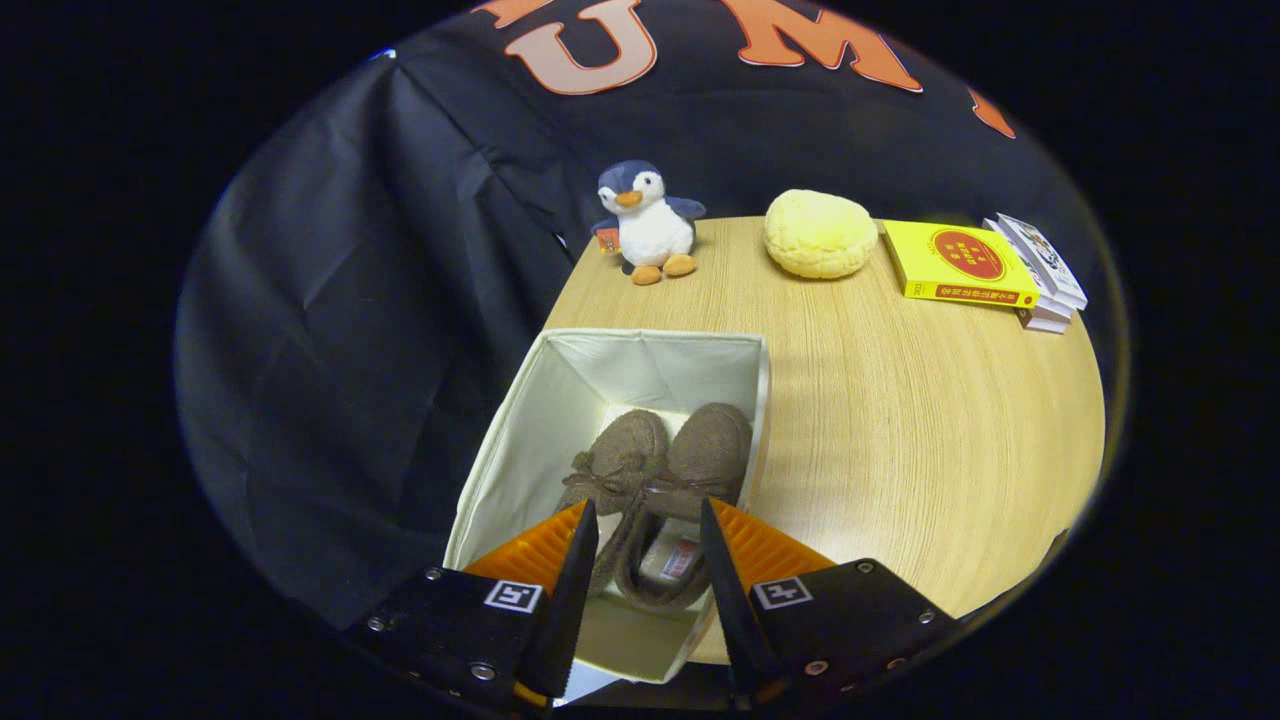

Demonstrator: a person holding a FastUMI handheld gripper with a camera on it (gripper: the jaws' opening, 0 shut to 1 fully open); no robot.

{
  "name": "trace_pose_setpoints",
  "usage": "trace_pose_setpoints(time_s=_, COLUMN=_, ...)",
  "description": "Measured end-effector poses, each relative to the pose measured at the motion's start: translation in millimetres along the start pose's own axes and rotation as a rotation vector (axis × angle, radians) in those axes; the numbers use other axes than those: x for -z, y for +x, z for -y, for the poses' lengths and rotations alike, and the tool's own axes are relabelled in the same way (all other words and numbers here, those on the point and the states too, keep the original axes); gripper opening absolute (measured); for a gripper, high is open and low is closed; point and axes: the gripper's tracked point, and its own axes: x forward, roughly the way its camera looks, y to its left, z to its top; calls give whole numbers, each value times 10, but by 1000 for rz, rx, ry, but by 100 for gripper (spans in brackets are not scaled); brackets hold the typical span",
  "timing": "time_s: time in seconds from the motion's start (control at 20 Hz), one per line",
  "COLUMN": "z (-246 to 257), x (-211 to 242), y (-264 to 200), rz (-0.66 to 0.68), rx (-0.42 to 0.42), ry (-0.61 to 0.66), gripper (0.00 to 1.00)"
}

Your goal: Open the storage box then place both shoes into the box .Put the left shoe in first, then the right shoe, with the right side of both shoes facing outward in a uniform manner.

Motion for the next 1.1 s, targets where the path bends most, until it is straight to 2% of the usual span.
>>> trace_pose_setpoints(time_s=0.15, z=112, x=-287, y=-277, rz=122, rx=-74, ry=-6, gripper=68)
trace_pose_setpoints(time_s=0.2, z=223, x=-404, y=-391, rz=173, rx=-74, ry=-23, gripper=72)
trace_pose_setpoints(time_s=0.45, z=985, x=-996, y=-1085, rz=445, rx=38, ry=-98, gripper=78)
trace_pose_setpoints(time_s=0.6, z=1453, x=-1366, y=-1647, rz=639, rx=112, ry=-121, gripper=88)
trace_pose_setpoints(time_s=0.7, z=1750, x=-1562, y=-2005, rz=756, rx=178, ry=-146, gripper=89)
trace_pose_setpoints(time_s=0.9, z=2180, x=-1764, y=-2613, rz=908, rx=279, ry=-161, gripper=91)
trace_pose_setpoints(time_s=1.1, z=2461, x=-1818, y=-3057, rz=1001, rx=330, ry=-177, gripper=97)
